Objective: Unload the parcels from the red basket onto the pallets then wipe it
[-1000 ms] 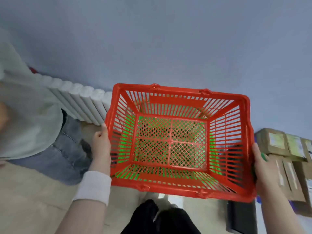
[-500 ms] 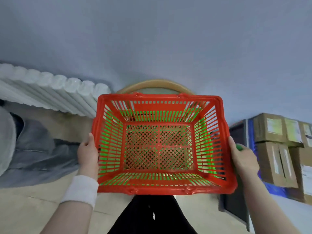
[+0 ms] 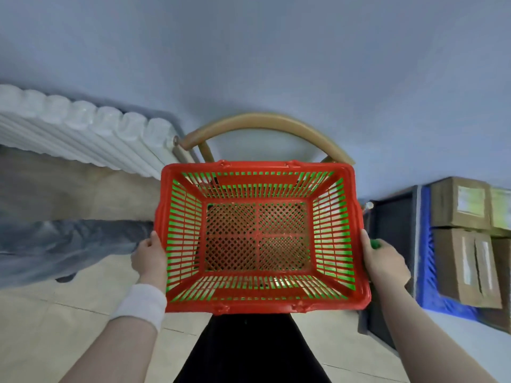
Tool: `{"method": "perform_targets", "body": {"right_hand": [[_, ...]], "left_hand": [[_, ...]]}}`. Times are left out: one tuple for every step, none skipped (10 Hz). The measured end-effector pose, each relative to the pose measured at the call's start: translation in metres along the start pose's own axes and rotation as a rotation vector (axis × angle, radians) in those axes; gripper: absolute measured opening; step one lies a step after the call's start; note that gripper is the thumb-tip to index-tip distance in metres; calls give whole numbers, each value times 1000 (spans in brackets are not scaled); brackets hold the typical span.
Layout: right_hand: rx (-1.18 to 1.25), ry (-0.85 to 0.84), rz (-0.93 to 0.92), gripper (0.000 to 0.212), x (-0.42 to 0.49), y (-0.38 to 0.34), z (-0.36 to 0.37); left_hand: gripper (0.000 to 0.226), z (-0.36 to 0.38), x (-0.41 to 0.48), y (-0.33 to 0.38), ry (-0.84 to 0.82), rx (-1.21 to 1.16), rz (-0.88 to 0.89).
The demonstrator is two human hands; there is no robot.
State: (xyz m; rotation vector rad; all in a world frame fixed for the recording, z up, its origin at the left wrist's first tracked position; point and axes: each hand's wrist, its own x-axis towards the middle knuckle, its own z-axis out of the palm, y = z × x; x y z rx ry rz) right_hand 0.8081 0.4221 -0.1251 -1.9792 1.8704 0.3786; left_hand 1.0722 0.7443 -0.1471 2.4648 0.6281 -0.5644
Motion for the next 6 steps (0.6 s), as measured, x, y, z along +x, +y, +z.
{"method": "perform_targets", "body": {"right_hand": [[32, 11, 36, 56, -5, 6, 5], [96, 82, 93, 50, -14, 11, 1], [154, 167, 85, 49, -26, 16, -7], [190, 230, 31, 48, -40, 12, -17], [251, 225, -9, 46, -51, 3, -22], [373, 204, -60, 47, -62, -10, -29]], "left_hand": [[53, 1, -6, -2, 25, -12, 25], [43, -6, -9, 3, 50, -82, 54], [40, -16, -6, 8, 40, -45, 171], [36, -25, -9, 17, 49, -38, 237], [37, -28, -14, 21, 28, -26, 238], [40, -32, -16, 34, -52, -212, 251]]}}
